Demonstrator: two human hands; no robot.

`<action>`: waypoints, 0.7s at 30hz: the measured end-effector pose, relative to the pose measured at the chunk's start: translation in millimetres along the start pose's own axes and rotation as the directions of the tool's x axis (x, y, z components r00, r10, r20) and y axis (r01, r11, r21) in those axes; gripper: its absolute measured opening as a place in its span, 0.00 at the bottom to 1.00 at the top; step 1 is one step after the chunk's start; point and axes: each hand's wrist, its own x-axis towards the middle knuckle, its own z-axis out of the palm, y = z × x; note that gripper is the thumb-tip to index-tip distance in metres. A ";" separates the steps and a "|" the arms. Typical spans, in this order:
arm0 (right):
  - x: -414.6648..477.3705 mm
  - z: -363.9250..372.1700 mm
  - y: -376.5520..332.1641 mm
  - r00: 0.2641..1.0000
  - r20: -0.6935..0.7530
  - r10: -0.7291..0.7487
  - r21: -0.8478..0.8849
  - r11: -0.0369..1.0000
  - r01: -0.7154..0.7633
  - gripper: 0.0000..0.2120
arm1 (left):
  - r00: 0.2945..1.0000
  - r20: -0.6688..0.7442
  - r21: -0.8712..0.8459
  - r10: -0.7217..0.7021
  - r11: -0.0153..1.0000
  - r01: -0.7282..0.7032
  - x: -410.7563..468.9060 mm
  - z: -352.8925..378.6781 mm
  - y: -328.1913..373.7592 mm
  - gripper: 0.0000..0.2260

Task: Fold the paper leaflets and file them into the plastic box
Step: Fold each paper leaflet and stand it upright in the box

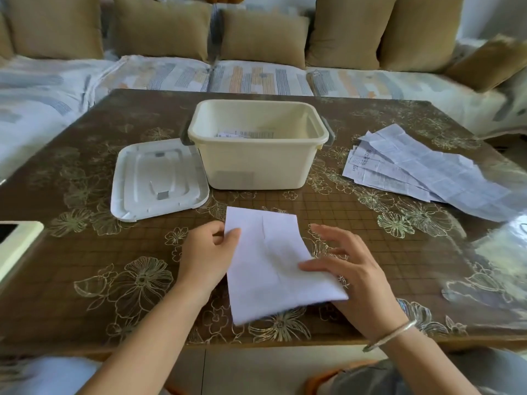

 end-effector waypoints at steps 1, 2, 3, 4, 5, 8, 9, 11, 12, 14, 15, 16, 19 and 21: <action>1.4 0.3 -0.4 0.999 0.022 0.023 0.000 1.000 -0.023 0.08 | 0.999 0.028 0.031 0.024 0.999 -0.025 -1.6 0.0 0.4 0.09; 2.1 2.3 0.5 0.998 0.031 0.048 0.020 0.999 -0.049 0.13 | 0.997 0.064 0.039 0.046 0.998 -0.049 -3.0 -0.3 0.3 0.09; 3.2 3.7 -0.1 0.995 0.031 0.092 0.052 0.994 -0.094 0.17 | 0.992 0.110 0.030 0.056 0.998 -0.060 -4.7 -1.4 2.6 0.07; 5.0 4.7 -1.2 0.987 0.025 0.161 0.083 0.983 -0.163 0.19 | 0.987 0.155 0.033 0.050 0.998 -0.056 -5.8 -2.6 4.9 0.05; 6.7 5.2 -2.4 0.972 0.021 0.234 0.100 0.967 -0.235 0.19 | 0.982 0.180 0.063 0.049 0.996 -0.061 -7.3 -4.2 6.9 0.05; 13.4 10.5 -3.6 0.927 0.011 0.374 0.069 0.925 -0.374 0.17 | 0.983 0.145 0.284 0.114 0.947 -0.152 -7.8 -9.4 6.7 0.06; 16.3 13.9 -3.0 0.917 0.028 0.398 0.061 0.915 -0.399 0.15 | 0.983 0.101 0.361 0.151 0.916 -0.178 -7.2 -10.6 5.2 0.07; 21.3 18.2 -4.1 0.902 0.062 0.427 0.053 0.901 -0.430 0.15 | 0.967 -0.017 0.448 0.255 0.867 -0.220 -8.4 -11.6 2.9 0.09; 22.6 20.5 -4.1 0.900 0.063 0.432 0.042 0.899 -0.435 0.15 | 0.948 -0.076 0.439 0.308 0.864 -0.246 -9.0 -12.0 1.0 0.12; 22.7 23.2 -3.4 0.900 0.045 0.434 0.021 0.900 -0.436 0.14 | 0.891 -0.180 0.377 0.417 0.866 -0.329 -12.7 -11.4 -0.9 0.14; 22.7 24.4 -3.7 0.902 0.038 0.430 0.009 0.902 -0.431 0.13 | 0.855 -0.204 0.375 0.476 0.845 -0.381 -15.9 -10.4 -0.9 0.13; 22.8 25.0 -4.3 0.905 0.034 0.423 -0.004 0.906 -0.423 0.13 | 0.822 -0.196 0.394 0.535 0.810 -0.434 -19.2 -8.6 -1.0 0.11; 23.0 27.5 -4.7 0.918 0.023 0.395 -0.051 0.918 -0.393 0.14 | 0.771 -0.020 0.445 0.636 0.696 -0.563 -25.8 1.3 -2.9 0.08; 22.8 29.0 -5.1 0.925 0.020 0.380 -0.088 0.922 -0.377 0.15 | 0.770 0.105 0.477 0.629 0.647 -0.594 -26.7 7.2 -7.2 0.09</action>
